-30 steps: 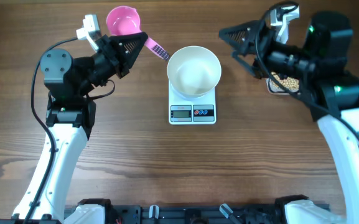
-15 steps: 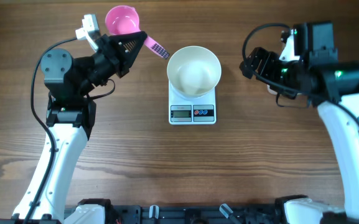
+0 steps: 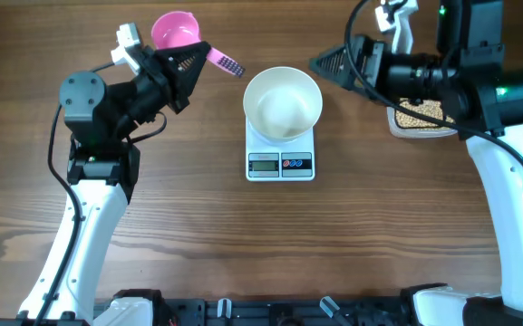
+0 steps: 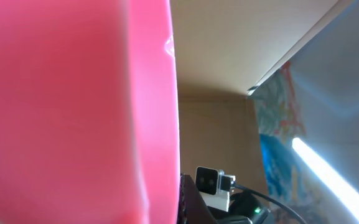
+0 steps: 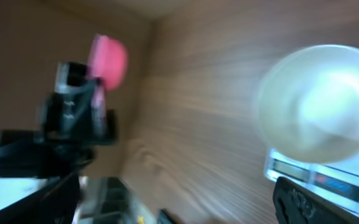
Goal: Scoop item into bowl and weigh 150g on scale
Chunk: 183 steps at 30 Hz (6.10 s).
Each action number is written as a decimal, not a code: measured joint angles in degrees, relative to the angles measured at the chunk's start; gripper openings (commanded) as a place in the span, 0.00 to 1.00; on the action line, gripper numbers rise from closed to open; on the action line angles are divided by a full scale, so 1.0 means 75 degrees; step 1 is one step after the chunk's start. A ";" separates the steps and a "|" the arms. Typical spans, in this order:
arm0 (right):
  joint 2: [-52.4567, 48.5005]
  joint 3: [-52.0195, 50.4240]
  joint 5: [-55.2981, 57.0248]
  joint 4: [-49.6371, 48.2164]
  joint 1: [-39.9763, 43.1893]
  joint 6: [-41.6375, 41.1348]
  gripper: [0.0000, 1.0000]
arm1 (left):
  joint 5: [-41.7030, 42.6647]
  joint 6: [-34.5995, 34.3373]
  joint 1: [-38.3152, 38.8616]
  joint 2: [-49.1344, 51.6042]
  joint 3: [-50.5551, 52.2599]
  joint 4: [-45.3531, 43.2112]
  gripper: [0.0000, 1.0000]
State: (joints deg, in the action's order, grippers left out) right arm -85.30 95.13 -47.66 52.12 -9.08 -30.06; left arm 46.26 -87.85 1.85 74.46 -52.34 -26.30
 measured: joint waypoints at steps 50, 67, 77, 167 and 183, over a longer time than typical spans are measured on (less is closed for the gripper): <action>-0.0548 0.0006 0.0562 -0.3791 -0.2020 -0.5161 0.38 | -0.1466 -0.1708 0.1256 0.0000 -0.0003 -0.1751 0.04; -0.0548 0.0006 0.0562 -0.3905 -0.2142 -0.5281 0.34 | -0.1594 -0.1708 0.1256 0.0000 -0.0003 -0.1751 0.04; -0.0551 0.0006 0.0685 -0.3993 -0.2256 -0.5307 0.33 | -0.1591 -0.1708 0.1256 0.0000 -0.0003 -0.1751 0.04; -0.0551 0.0006 0.1142 -0.3993 -0.2256 -0.5388 0.04 | -0.1848 -0.1754 0.1448 0.0000 -0.0003 -0.1749 0.55; -0.0548 0.0006 0.1772 -0.3800 -0.1294 -0.4730 0.04 | -0.1772 -0.0504 0.1448 -0.0006 -0.0003 0.0029 0.79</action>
State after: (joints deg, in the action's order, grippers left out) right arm -89.41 95.18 -34.37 23.62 -18.79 -65.54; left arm 32.97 -91.64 12.71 74.41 -52.36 -26.09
